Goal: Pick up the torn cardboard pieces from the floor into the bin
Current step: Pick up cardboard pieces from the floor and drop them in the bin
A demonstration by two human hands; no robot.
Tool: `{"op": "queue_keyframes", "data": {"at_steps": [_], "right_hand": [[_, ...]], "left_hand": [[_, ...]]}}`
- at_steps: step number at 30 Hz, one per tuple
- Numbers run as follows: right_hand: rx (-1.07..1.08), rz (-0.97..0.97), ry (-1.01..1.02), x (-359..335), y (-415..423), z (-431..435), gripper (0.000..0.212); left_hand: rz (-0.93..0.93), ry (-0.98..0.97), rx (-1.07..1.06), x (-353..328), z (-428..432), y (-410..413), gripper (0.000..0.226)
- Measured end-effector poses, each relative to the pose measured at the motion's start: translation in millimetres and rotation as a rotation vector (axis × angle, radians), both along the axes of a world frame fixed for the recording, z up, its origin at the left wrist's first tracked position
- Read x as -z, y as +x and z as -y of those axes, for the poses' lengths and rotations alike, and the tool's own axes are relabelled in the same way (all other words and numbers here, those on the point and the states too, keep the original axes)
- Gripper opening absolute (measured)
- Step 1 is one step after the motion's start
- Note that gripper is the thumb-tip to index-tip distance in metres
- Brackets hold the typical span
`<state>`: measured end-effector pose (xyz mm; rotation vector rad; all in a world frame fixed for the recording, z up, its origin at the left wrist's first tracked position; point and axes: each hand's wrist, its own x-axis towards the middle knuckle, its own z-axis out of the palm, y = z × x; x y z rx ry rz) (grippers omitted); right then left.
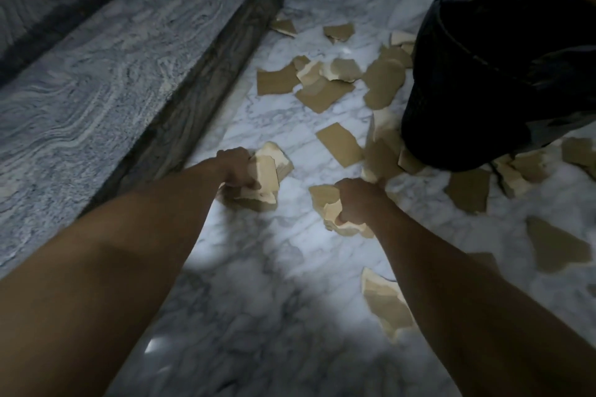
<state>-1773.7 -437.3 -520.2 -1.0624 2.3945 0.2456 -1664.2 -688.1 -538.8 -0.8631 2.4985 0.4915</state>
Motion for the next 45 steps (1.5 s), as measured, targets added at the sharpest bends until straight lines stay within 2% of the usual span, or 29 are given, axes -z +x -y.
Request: {"op": "queue_keyframes", "data": {"at_steps": [4, 8, 12, 15, 16, 18, 20, 22, 27, 30, 33, 34, 35, 37, 39, 41, 42, 45], "right_hand": [[0.073, -0.007, -0.168, -4, 22, -11, 0.055], [0.277, 0.131, -0.203, -5, 33, -34, 0.056], [0.845, 0.366, -0.492, -19, 7, -65, 0.071], [1.138, 0.416, -0.566, -14, -15, -93, 0.074], [1.148, 0.371, -0.506, -9, -15, -99, 0.08], [1.05, 0.158, -0.297, 10, -5, -107, 0.085], [1.0, 0.008, -0.283, 26, 9, -107, 0.072], [1.064, 0.078, -0.385, 29, 14, -105, 0.057], [1.085, 0.278, -0.448, 23, 0, -117, 0.071], [1.127, 0.368, -0.482, 13, -13, -142, 0.067], [1.281, 0.472, -0.545, 14, -35, -181, 0.101], [1.303, 0.472, -0.531, 16, -40, -195, 0.104], [1.297, 0.419, -0.453, 17, -40, -207, 0.095], [1.257, 0.21, -0.268, 19, -35, -223, 0.091], [1.206, 0.085, -0.142, 22, -26, -229, 0.087], [1.218, 0.078, -0.14, 31, -22, -231, 0.08], [1.254, 0.106, -0.143, 35, -22, -230, 0.089], [1.289, 0.067, -0.192, 37, -20, -225, 0.088]], "left_hand": [[-0.132, 0.02, -0.113, 3, -21, 17, 0.071], [-0.223, 0.053, -0.12, -4, -51, 28, 0.064], [-0.228, 0.276, -0.193, -2, -80, 34, 0.06], [-0.2, 0.427, -0.173, -12, -110, 33, 0.056], [-0.166, 0.472, -0.153, -19, -122, 32, 0.052], [-0.114, 0.567, -0.074, -34, -146, 28, 0.052], [-0.048, 0.586, 0.078, -44, -168, 20, 0.051], [0.017, 0.568, 0.21, -51, -193, 11, 0.053], [0.196, 0.476, 0.475, -49, -238, 1, 0.06], [0.186, 0.418, 0.601, -43, -263, -3, 0.063], [0.116, 0.32, 0.719, -35, -291, -9, 0.076], [0.111, 0.286, 0.768, -31, -300, -11, 0.076], [0.122, 0.244, 0.817, -27, -308, -12, 0.073], [0.133, 0.154, 0.883, -20, -319, -12, 0.064], [0.099, 0.087, 0.924, -14, -324, -12, 0.058], [0.055, 0.068, 0.943, -10, -324, -12, 0.053], [0.044, 0.081, 0.928, -9, -323, -11, 0.051], [0.066, 0.163, 0.772, -11, -313, -9, 0.061]]}}
